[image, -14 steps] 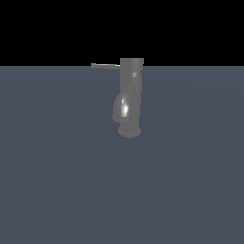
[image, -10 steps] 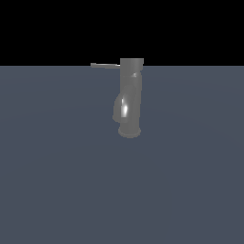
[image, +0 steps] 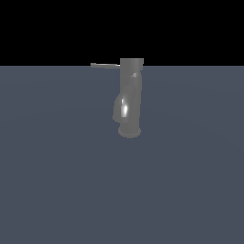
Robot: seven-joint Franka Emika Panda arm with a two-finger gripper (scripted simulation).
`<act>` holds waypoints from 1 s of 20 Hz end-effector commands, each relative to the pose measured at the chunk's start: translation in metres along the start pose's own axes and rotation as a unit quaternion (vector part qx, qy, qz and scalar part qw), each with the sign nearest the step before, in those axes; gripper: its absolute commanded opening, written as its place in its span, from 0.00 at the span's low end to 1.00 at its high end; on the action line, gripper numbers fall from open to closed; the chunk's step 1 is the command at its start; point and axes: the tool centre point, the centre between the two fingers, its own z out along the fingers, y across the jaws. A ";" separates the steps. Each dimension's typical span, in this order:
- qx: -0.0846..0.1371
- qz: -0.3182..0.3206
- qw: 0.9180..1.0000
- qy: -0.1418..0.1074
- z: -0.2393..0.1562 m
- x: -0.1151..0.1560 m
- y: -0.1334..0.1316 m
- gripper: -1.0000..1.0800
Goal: Turn on the faucet by rotating a designated handle.
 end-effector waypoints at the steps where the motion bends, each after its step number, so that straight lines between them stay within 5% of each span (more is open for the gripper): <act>1: 0.000 0.002 1.000 0.000 0.000 0.001 0.000 0.00; 12: 0.011 0.059 0.998 -0.004 0.000 0.030 -0.003 0.00; 20: 0.023 0.144 0.989 -0.012 0.005 0.073 -0.009 0.00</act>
